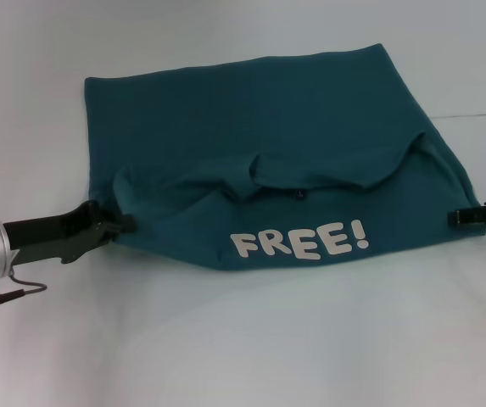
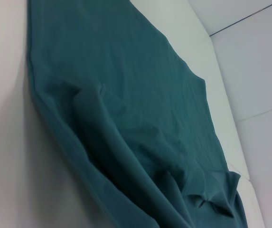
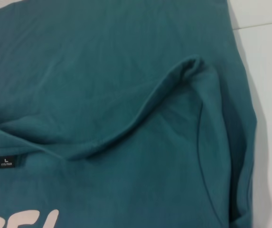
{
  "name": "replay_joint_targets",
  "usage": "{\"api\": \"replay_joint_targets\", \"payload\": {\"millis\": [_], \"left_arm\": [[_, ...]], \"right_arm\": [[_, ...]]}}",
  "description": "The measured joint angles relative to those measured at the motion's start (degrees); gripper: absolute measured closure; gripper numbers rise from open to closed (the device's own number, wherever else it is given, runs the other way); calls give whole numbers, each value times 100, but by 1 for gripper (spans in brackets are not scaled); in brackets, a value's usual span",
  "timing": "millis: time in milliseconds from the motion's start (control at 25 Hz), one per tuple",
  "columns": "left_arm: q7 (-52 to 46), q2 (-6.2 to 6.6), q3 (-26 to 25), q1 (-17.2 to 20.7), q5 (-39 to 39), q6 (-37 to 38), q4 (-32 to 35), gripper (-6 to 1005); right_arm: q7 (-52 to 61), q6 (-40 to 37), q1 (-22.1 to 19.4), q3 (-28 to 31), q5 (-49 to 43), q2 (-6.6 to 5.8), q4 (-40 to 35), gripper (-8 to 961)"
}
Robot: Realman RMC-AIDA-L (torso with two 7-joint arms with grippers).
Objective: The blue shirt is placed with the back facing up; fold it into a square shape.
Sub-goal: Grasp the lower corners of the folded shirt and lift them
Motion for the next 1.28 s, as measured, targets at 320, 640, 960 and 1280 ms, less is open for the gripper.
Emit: {"api": "replay_joint_targets", "payload": {"millis": [320, 640, 960, 1280], "left_arm": [[5, 0, 0, 15, -7, -17, 0, 986], [9, 0, 0, 12, -9, -30, 0, 986], [6, 0, 0, 8, -9, -26, 0, 986], [13, 30, 11, 23, 24, 93, 2, 987]], "right_arm": [[35, 231, 85, -111, -2, 18, 179, 207], [64, 134, 102, -66, 15, 15, 192, 243], [164, 22, 59, -36, 38, -37, 122, 681], [215, -165, 46, -29, 17, -97, 75, 907]]}}
